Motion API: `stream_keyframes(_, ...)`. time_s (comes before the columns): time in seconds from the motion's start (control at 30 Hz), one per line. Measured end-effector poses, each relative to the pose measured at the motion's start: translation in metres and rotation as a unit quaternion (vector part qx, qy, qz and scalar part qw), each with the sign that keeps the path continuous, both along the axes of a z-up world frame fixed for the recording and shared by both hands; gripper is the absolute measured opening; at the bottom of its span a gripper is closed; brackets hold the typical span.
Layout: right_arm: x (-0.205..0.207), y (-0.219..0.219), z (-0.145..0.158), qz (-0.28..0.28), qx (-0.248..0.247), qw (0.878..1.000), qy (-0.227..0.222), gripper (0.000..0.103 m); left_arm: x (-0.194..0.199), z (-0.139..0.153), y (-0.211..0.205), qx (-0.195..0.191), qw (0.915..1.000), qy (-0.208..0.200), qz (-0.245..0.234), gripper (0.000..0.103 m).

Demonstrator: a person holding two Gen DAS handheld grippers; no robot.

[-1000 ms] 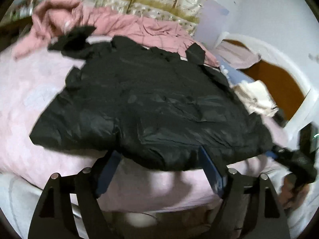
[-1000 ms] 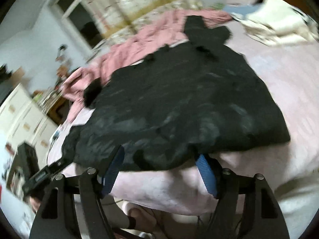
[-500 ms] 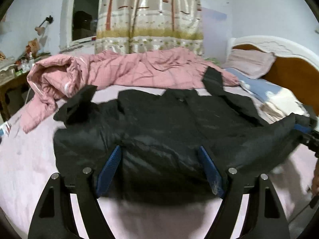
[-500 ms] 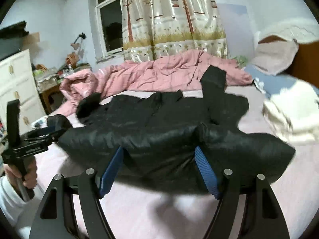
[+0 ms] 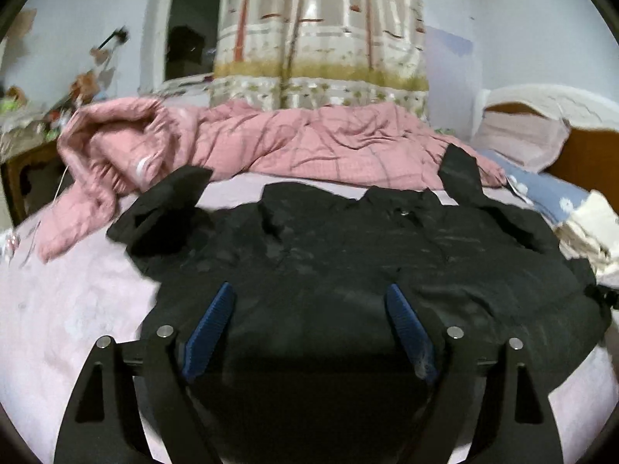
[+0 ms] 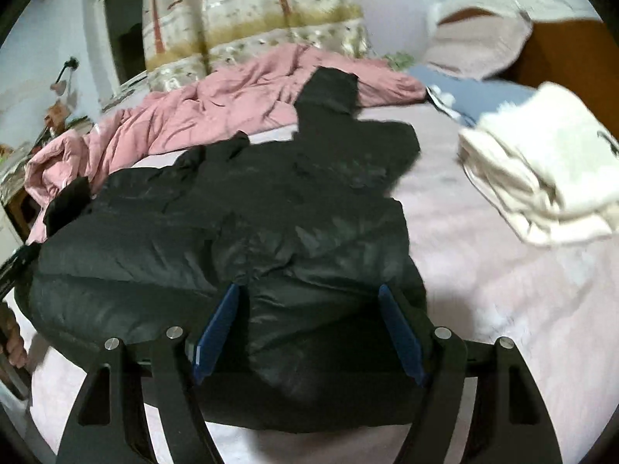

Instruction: Fold large clothes

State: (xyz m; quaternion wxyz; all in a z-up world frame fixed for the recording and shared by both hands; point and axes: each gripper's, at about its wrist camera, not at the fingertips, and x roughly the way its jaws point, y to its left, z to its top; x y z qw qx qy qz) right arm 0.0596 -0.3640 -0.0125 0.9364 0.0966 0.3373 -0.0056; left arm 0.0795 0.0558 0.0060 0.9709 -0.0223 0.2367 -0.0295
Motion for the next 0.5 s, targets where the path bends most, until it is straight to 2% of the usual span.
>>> stream_keyframes(0.07, -0.006, -0.003, 0.003, -0.009, -0.001, 1.0, -0.011, 0.076, -0.01, 0.006, 0.01, -0.017, 0.9998, -0.006, 0.005, 0.087)
stream_keyframes(0.17, -0.017, 0.002, 0.014, -0.031, -0.037, 0.998, -0.036, 0.076, -0.026, 0.015, 0.022, -0.02, 0.9993, -0.021, 0.024, 0.101)
stream_keyframes(0.23, -0.024, 0.004, 0.022, -0.044, -0.062, 0.996, -0.054, 0.08, -0.033, 0.016, 0.032, -0.034, 0.9987, -0.017, 0.033, 0.103)
stream_keyframes(0.27, -0.029, 0.004, 0.025, -0.052, -0.071, 0.994, -0.063, 0.087, -0.034, 0.015, 0.037, -0.037, 0.9985, -0.011, 0.04, 0.103)
stream_keyframes(0.3, -0.033, 0.004, 0.027, -0.057, -0.078, 0.993, -0.069, 0.089, -0.033, 0.012, 0.041, -0.038, 0.9983, -0.002, 0.044, 0.103)
stream_keyframes(0.5, -0.039, -0.002, 0.028, -0.08, -0.114, 0.989, -0.055, 0.089, -0.009, -0.022, 0.041, -0.001, 0.9943, 0.102, 0.03, 0.103)
